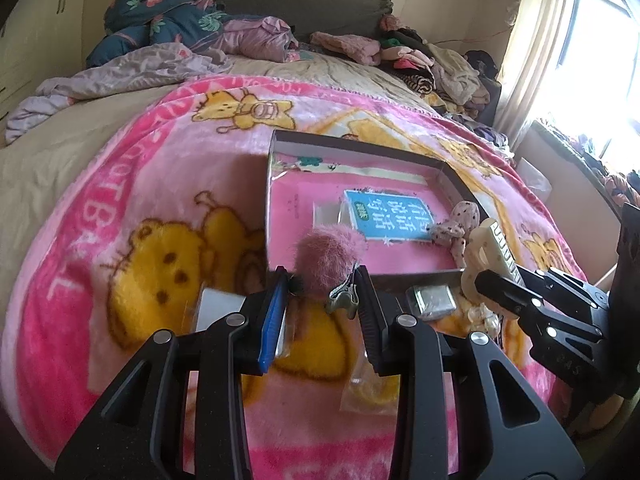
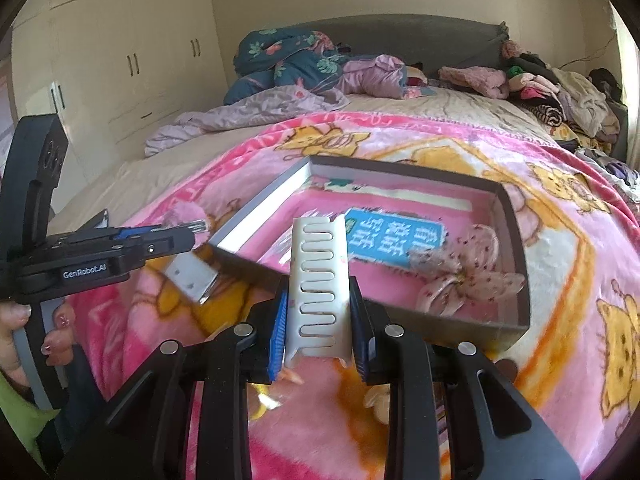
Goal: Organize jewelry
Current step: 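Carry the claw clip and pom-pom into the grey box and open both tools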
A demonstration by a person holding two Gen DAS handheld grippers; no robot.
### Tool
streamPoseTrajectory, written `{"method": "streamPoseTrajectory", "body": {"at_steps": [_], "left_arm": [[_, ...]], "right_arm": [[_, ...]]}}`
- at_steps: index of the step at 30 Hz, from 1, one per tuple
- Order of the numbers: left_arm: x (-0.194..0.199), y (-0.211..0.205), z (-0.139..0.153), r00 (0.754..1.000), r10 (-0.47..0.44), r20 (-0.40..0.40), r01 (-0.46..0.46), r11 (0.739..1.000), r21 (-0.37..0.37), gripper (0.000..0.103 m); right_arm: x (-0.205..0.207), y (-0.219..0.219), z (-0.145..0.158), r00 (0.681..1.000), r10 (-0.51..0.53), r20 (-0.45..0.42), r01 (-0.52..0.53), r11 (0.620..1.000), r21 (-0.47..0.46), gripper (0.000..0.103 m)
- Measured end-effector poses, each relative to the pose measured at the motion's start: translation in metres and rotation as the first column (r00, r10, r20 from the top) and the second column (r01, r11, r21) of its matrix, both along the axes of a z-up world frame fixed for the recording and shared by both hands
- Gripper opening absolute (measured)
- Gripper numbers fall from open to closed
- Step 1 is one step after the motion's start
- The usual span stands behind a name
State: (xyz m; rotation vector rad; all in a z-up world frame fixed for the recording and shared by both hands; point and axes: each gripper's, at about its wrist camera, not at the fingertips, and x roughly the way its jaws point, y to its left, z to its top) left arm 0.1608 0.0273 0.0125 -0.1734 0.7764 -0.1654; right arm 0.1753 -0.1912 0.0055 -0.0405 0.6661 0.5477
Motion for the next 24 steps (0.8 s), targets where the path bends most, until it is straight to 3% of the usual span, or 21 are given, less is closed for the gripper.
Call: {"method": "streamPoseTrajectory", "body": {"at_steps": [24], "left_arm": [[0.057,-0.053,0.007,0.996,-0.087,0.003,0.087,0.996,0.004,0.026]], "right_arm": [[0.04,-0.066,0.007,0.983,-0.181,0.029,0.181,0.983,0.015,0.026]]}}
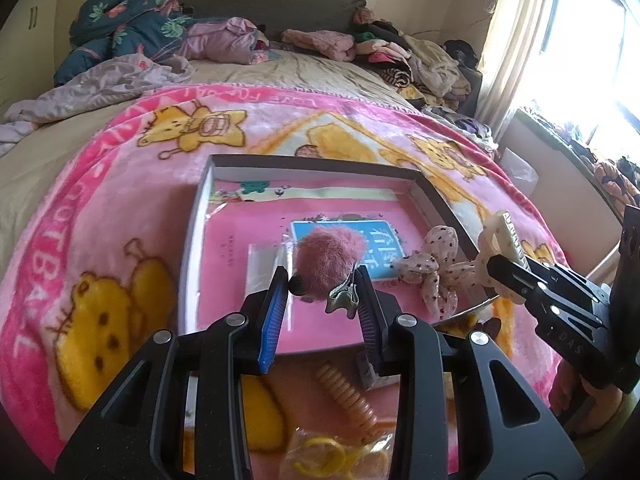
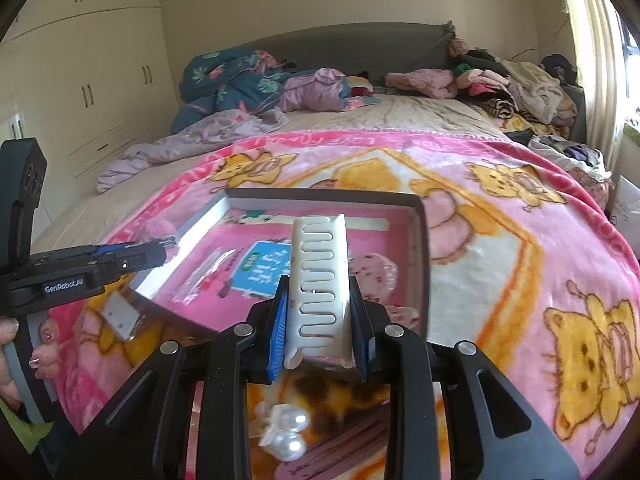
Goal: Organize jewelry
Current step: 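Carry the claw clip and pom-pom into the grey box and open both tools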
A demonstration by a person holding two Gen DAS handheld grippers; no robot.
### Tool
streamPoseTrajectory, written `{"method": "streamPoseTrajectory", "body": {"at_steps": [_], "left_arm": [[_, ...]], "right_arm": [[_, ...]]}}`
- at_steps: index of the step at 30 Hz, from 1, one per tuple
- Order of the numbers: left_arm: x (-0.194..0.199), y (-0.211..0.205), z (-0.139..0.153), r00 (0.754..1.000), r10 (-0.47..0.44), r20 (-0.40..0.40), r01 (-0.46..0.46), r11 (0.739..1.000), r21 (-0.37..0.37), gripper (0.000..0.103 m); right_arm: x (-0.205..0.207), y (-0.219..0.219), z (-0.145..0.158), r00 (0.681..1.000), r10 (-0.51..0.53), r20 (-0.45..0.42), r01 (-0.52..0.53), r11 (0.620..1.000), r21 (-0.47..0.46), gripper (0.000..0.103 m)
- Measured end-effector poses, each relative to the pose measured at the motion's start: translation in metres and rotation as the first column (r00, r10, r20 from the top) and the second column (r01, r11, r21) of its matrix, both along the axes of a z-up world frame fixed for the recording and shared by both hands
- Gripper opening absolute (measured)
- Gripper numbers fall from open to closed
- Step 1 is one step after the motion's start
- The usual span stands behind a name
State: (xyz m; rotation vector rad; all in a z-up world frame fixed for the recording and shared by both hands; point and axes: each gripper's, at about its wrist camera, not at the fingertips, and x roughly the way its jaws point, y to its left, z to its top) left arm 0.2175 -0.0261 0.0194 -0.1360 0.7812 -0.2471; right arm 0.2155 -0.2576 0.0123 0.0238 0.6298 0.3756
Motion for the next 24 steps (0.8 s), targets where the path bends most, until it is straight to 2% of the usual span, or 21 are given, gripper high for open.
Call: {"method": "streamPoseTrajectory", "body": {"at_steps": [13,24], "left_arm": [[0.022,-0.026,-0.02,0.998,-0.049,-0.028,0.049,0.999,0.01,0.026],[0.038,-0.036,-0.039,0.996,-0.059,-0.066,0.061,0.998,0.031,0.026]], "right_arm": [[0.027,-0.026,-0.012,0.997,-0.077,-0.018,0.077,0.997,-0.007,0.026],[0.053,-0.025,-0.031,0.994,-0.097,-0.052,0.095,0.995,-0.036,0.026]]}}
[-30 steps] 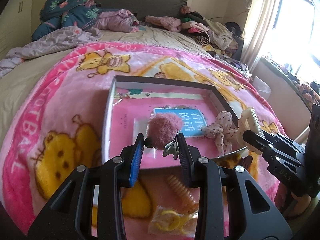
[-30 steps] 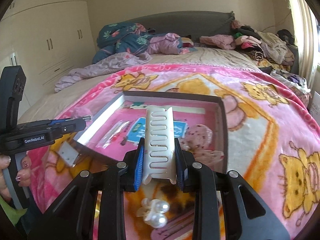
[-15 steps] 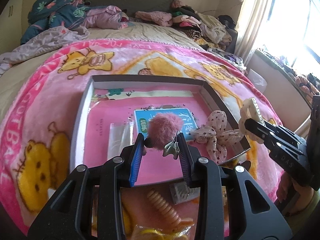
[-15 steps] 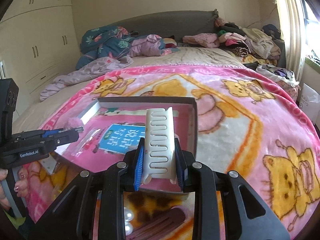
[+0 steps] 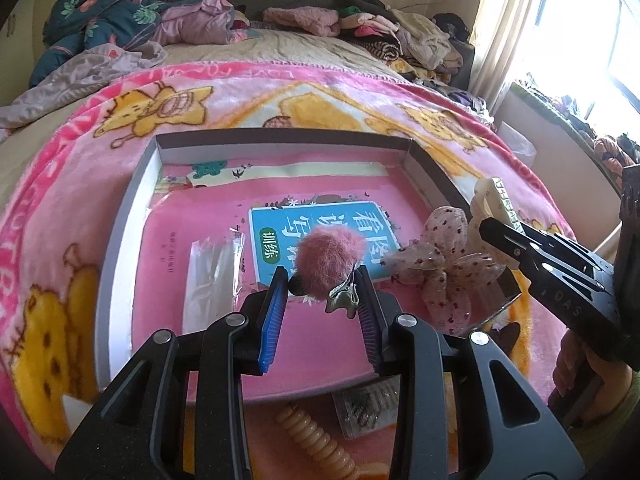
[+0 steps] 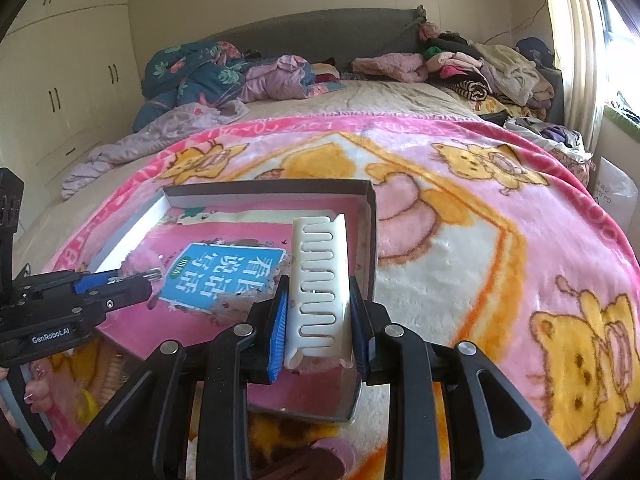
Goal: Organize jewelry
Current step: 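Carry the claw clip and pom-pom into the grey box and open both tools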
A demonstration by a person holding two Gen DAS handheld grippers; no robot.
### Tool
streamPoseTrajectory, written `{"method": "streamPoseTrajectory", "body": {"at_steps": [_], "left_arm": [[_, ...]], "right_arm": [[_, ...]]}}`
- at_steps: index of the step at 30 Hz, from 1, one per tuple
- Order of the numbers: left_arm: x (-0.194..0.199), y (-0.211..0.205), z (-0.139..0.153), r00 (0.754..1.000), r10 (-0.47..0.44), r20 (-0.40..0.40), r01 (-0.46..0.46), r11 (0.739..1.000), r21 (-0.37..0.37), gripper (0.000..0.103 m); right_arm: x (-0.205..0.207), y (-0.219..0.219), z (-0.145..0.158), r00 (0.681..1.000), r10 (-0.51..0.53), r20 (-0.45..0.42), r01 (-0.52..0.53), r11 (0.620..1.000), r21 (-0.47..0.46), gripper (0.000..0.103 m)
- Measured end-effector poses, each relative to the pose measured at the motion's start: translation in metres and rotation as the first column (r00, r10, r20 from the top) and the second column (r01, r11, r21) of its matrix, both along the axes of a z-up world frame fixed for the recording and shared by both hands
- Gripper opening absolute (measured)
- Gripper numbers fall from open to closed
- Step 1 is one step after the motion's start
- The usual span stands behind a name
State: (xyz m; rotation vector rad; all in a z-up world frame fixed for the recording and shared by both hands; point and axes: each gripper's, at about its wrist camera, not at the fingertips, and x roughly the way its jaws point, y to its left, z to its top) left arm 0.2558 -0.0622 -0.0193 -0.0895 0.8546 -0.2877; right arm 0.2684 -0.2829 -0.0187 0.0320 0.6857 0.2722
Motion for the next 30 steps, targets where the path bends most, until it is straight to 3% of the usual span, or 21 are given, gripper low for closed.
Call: {"method": "streamPoseTrajectory", "body": {"at_steps": [12,22,24,30], "left_arm": [[0.006,0.001,-0.01,1.0,0.007,-0.019,-0.007,1.0,0.009,0.027],[-0.001,0.011,-0.008,1.0,0.026,-0.01,-0.026,1.0,0.0,0.043],[-0.004,0.013,-0.006,0.999,0.031,-0.006,-0.031,1.0,0.001,0.045],[-0.014,0.02,0.001,0.999,0.053,0.001,-0.053,0.999,-0.01,0.053]], "right_arm": [[0.02,0.007,-0.02,0.999,-0.012,-0.032,0.011,0.999,-0.034,0.026],[0.019,0.009,-0.022,0.999,-0.031,-0.036,0.03,0.998,-0.048,0.027],[0.016,0.009,-0.021,0.999,-0.034,-0.035,0.032,0.999,-0.043,0.039],[0.004,0.009,-0.015,0.999,-0.03,-0.02,0.029,0.999,-0.034,0.051]]}}
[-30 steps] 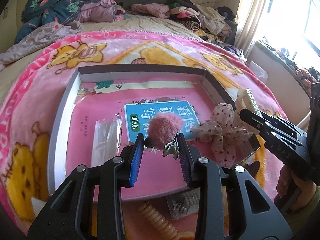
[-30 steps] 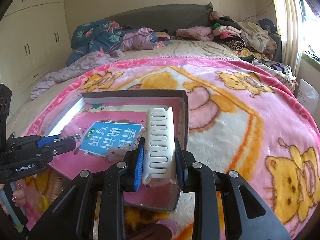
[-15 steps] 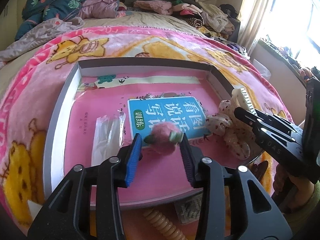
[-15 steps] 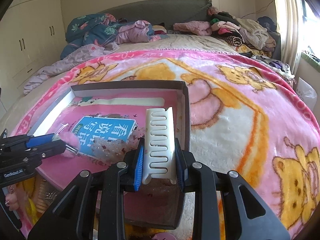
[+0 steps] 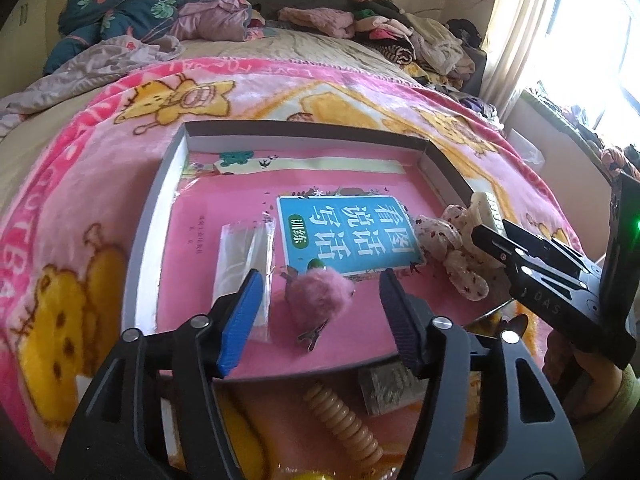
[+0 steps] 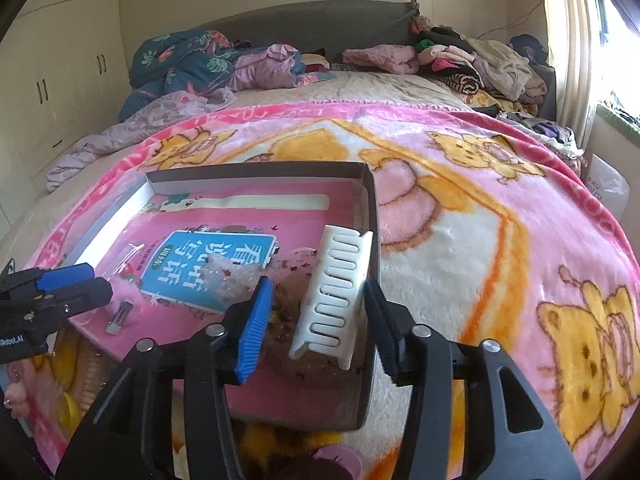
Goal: Organize jewelry
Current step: 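Carry the claw clip and pom-pom into the grey box and open both tools, then lift both tools out of the box back over the remaining jewelry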
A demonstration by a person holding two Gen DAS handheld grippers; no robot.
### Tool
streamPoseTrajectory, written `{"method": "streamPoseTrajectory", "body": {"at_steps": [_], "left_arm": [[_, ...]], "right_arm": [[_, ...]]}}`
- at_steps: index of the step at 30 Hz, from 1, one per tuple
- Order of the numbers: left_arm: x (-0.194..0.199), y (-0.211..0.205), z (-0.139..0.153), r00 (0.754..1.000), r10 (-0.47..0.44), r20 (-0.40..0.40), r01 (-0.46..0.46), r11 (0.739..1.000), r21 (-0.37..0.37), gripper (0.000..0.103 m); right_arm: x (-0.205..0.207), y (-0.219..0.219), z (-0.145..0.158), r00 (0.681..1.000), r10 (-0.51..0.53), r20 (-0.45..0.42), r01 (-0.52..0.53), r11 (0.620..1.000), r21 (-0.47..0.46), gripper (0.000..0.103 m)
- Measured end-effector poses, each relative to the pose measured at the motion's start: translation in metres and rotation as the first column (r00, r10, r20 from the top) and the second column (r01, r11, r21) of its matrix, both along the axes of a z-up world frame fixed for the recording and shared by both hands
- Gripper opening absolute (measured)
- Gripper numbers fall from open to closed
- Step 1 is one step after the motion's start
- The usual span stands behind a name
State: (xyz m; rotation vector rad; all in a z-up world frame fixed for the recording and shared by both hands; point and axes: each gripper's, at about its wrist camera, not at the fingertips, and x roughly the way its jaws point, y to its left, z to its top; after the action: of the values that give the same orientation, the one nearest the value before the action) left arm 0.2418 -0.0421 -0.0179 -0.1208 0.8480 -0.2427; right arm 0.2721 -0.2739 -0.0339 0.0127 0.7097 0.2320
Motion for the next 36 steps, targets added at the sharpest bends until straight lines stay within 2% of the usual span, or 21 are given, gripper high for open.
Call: {"method": "streamPoseTrajectory", "body": {"at_steps": [4,10,12,27,36], "left_arm": [[-0.009,0.006,0.006,1.0,0.016,0.006,-0.016,1.0,-0.014,0.059],[-0.024,0.014,0.013,0.999,0.037,0.008,-0.037,0.999,-0.04,0.062],[-0.03,0.017,0.016,0.999,0.047,0.015,-0.046,0.998,-0.044,0.068],[-0.071,0.043,0.033,0.992,0.11,0.057,-0.106,0.992,-0.066,0.076],[-0.093,0.049,0.035,0.991,0.114,0.075,-0.109,0.992,-0.06,0.079]], "right_arm": [[-0.013,-0.001,0.006,1.0,-0.001,0.013,0.0,1.0,0.019,0.061],[-0.035,-0.002,0.016,0.999,0.003,0.033,-0.004,1.0,0.027,0.072],[-0.042,-0.003,0.02,0.999,0.005,0.042,-0.006,0.999,0.034,0.075],[-0.086,-0.002,0.041,0.997,0.03,0.073,-0.031,0.999,0.022,0.079],[-0.111,0.006,0.049,0.995,0.057,0.08,-0.057,0.998,0.001,0.079]]}}
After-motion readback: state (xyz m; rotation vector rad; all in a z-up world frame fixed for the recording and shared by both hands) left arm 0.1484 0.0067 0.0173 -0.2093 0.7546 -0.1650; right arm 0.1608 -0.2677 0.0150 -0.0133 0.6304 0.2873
